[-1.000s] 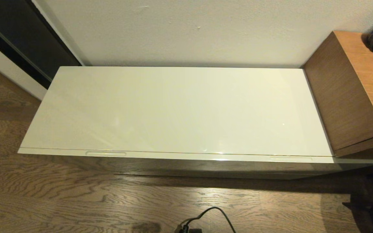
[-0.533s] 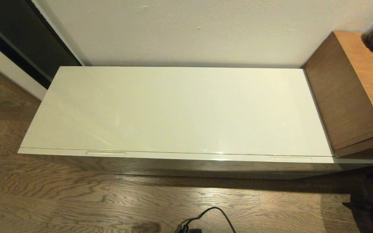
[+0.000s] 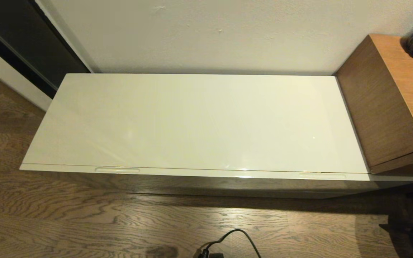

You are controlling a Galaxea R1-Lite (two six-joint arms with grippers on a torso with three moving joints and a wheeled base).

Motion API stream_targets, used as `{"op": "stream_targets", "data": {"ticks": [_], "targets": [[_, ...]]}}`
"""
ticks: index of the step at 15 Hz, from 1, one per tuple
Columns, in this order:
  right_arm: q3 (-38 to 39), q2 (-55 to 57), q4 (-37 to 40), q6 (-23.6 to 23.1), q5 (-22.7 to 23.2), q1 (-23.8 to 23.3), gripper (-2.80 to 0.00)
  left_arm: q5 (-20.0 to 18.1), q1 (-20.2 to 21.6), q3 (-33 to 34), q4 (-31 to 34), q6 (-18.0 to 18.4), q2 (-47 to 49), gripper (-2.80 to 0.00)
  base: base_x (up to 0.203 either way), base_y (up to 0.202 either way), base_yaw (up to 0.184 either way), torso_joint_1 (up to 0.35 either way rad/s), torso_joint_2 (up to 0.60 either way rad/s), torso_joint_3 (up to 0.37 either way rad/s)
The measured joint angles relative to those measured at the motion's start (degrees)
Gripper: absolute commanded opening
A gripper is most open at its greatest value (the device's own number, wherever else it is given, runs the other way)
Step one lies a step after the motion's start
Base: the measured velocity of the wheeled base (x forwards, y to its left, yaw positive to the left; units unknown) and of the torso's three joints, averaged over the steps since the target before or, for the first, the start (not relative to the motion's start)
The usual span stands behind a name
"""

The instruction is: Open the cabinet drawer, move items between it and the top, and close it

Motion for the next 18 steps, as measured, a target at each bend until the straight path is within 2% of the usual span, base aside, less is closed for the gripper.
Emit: {"op": "stream_targets", "data": {"ticks": [18], "targets": [[0.0,0.0,0.0,0.0,0.0,0.0,-2.8,0.0,0.0,0.0,0.0,0.0,0.0,-2.8,0.0,0.0,0.0,0.0,0.0,0.0]]}}
